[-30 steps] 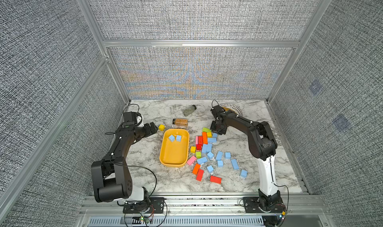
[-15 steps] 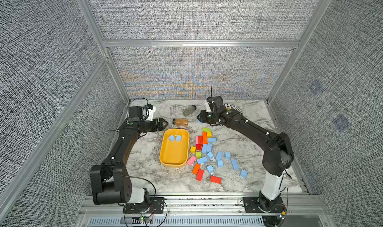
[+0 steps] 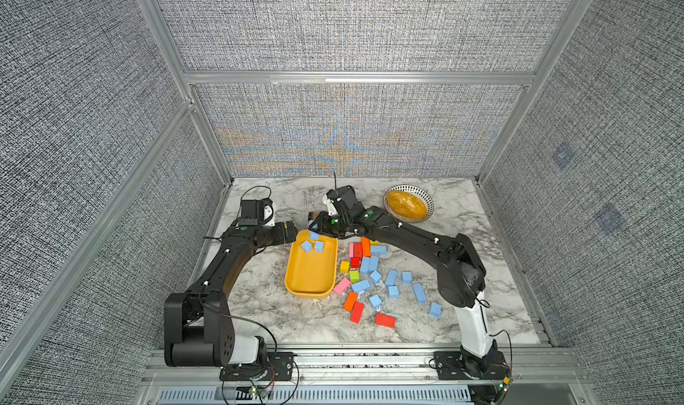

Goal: Pick out the blue building blocks
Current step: Place the building block in the storage box.

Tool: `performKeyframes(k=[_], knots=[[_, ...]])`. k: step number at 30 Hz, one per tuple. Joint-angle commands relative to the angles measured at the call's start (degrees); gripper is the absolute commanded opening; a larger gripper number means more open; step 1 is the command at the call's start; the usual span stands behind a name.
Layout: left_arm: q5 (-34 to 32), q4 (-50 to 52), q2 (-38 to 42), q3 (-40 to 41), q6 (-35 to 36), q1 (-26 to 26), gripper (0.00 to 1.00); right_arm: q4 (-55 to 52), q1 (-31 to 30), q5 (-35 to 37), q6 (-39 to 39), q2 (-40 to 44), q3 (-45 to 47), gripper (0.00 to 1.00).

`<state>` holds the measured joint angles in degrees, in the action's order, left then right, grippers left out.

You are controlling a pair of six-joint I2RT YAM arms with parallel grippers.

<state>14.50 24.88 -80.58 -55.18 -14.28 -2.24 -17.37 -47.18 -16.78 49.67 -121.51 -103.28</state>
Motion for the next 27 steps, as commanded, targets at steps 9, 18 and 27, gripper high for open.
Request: performKeyframes(k=[9,18,27], knots=[[-4.6,-0.7,-1.9,0.1,-7.7,2.3,1.0,-8.7,-2.7,-4.9,9.7,-9.4,-6.6,0.24],[-3.4,-0.3,-1.6,-0.1,-9.5,3.4,1.0,-9.1,-3.7,-7.7,11.2,-14.9,-11.0,0.31],[-1.1,-1.1,1.0,1.1,-7.2,3.5,0.99,-9.1,-3.6,-5.9,11.6,-13.9,-13.1,0.5]])
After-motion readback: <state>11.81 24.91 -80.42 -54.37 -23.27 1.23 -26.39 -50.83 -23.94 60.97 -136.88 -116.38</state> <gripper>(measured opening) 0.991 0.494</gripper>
